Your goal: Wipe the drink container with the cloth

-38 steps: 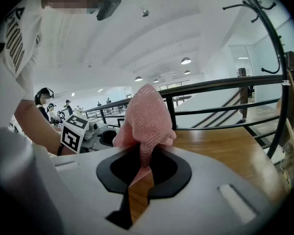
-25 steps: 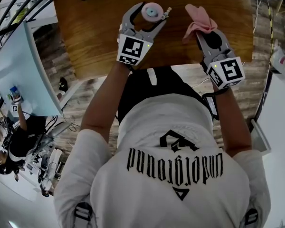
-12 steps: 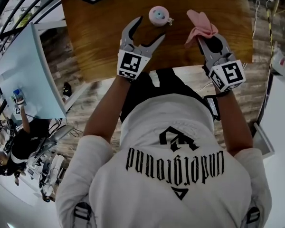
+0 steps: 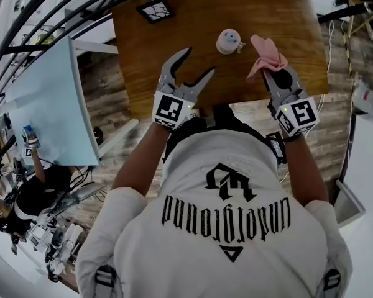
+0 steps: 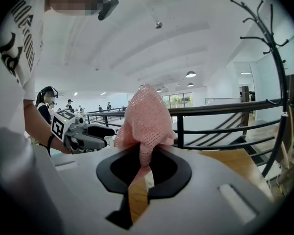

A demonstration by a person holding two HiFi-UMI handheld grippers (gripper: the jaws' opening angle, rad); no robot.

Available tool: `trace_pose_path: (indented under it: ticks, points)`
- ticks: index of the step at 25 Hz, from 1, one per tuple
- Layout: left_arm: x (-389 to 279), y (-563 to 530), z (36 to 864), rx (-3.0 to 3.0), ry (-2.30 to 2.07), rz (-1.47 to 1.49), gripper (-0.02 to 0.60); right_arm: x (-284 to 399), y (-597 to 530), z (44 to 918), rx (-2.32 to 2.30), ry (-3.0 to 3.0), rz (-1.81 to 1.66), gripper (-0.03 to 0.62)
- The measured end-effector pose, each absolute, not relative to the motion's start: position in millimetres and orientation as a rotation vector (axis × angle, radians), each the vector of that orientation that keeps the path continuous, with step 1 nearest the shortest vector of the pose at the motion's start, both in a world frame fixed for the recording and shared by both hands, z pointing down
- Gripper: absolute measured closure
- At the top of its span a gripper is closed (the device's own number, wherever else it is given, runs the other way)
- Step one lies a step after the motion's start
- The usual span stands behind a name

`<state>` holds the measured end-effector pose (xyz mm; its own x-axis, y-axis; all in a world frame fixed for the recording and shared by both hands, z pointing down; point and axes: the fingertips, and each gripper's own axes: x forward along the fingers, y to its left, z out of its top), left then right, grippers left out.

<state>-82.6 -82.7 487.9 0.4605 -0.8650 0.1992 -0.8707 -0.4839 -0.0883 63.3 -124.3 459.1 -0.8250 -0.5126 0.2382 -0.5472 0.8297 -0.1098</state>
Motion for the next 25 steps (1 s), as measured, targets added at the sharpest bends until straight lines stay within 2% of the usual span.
trace_pose_path:
  ticks: [6,9,16,25]
  points:
    - [-117,-51,431,2.724,-1.581,0.320,0.388,45,-94,407,0.865,-2.850,0.156,0.557]
    - [-133,-33,402,2.716,-1.622,0.310,0.519,36,-78,385,0.892,-2.861,0.104,0.557]
    - [-160,1,376,2.708,-1.569,0.188,0.532,29,-38,372,0.985,-2.825,0.090,0.557]
    - [-177,48,387,2.742,-1.529,0.202,0.532,25,15,372,0.990,-2.789,0.085,0.557]
